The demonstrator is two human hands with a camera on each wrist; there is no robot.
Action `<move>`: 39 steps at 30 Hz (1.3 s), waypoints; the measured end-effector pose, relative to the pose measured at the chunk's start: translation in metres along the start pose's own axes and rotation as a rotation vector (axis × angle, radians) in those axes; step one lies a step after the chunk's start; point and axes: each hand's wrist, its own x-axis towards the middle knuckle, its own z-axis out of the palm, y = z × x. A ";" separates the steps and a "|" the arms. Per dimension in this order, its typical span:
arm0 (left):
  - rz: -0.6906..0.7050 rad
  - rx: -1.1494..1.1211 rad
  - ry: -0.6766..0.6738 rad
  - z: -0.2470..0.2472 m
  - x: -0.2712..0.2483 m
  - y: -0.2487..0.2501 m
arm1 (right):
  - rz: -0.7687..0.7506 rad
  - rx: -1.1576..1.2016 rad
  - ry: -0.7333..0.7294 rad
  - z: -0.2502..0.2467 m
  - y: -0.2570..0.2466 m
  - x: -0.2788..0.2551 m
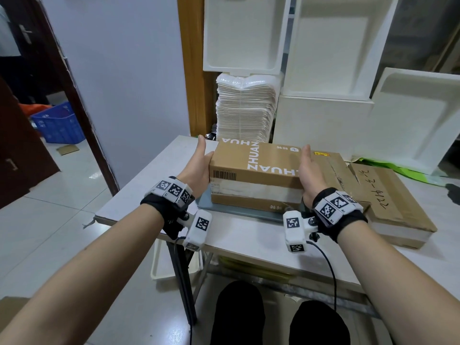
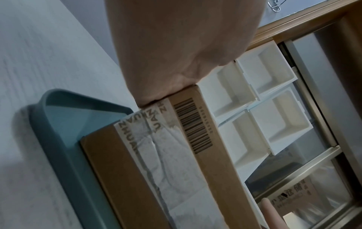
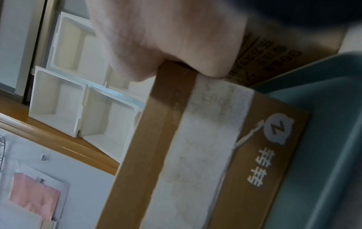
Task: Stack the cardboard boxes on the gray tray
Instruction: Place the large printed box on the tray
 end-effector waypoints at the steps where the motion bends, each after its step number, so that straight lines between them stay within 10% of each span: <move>1: 0.003 -0.004 0.003 0.000 0.000 0.000 | -0.008 0.011 -0.003 0.000 0.001 0.001; 39: 0.043 0.122 0.133 -0.006 -0.001 0.017 | 0.059 0.228 -0.082 -0.019 0.055 -0.003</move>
